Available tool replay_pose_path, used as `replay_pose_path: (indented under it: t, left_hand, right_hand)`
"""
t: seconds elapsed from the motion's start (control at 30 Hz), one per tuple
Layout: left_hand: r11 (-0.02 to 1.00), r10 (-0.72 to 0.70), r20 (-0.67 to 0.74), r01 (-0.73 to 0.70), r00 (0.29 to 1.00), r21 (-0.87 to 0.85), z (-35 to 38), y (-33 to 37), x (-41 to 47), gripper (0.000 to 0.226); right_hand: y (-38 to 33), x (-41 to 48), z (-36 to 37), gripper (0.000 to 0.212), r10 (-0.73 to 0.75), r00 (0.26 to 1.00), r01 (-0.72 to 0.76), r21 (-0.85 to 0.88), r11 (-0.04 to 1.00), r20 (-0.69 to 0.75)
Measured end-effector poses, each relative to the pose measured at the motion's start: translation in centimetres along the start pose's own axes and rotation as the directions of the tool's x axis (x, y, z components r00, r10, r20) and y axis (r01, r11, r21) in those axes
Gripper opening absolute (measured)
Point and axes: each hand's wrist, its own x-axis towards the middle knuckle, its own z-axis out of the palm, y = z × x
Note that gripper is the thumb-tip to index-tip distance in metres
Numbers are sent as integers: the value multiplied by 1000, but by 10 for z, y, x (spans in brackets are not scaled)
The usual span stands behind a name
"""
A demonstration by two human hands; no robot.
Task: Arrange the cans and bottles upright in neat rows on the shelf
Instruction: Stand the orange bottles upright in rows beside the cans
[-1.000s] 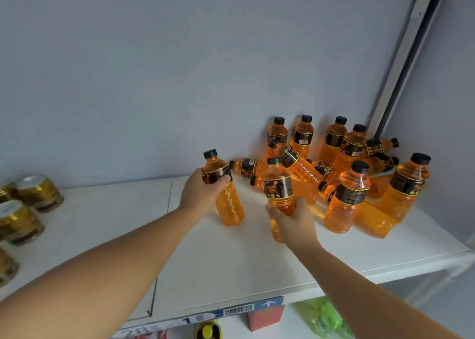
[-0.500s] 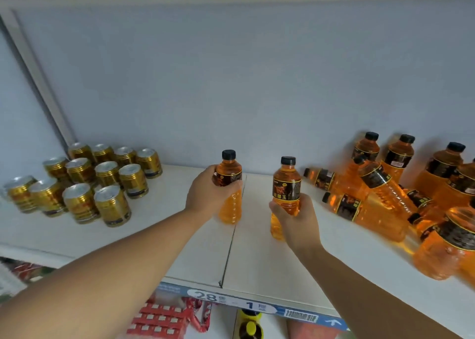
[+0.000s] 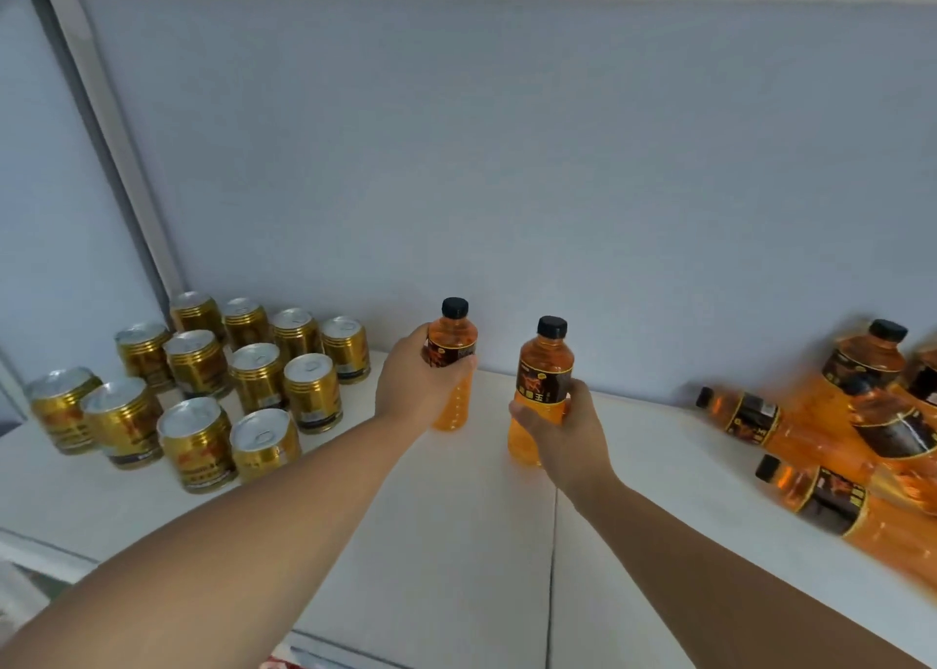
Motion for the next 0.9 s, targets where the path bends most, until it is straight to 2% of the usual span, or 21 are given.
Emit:
replay_pose_path:
  t: [0.17, 0.33, 0.6, 0.9]
  left_hand:
    - [1000, 3, 6, -3, 1000, 3, 1, -14, 28, 36]
    - [995, -92, -27, 91, 995, -45, -1, -25, 50, 47]
    - [995, -94, -43, 92, 995, -44, -2, -33, 69, 52]
    - [993, -113, 10, 113, 994, -24, -1, -38, 78, 60]
  right_hand:
    - [-1, 27, 29, 51, 7, 999, -4, -66, 998, 38]
    - [1, 50, 48, 56, -15, 996, 29, -156, 987, 92]
    - [-2, 86, 69, 53, -19, 993, 39, -177, 983, 114]
    - [0, 103, 86, 57, 4, 993, 20, -195, 981, 122]
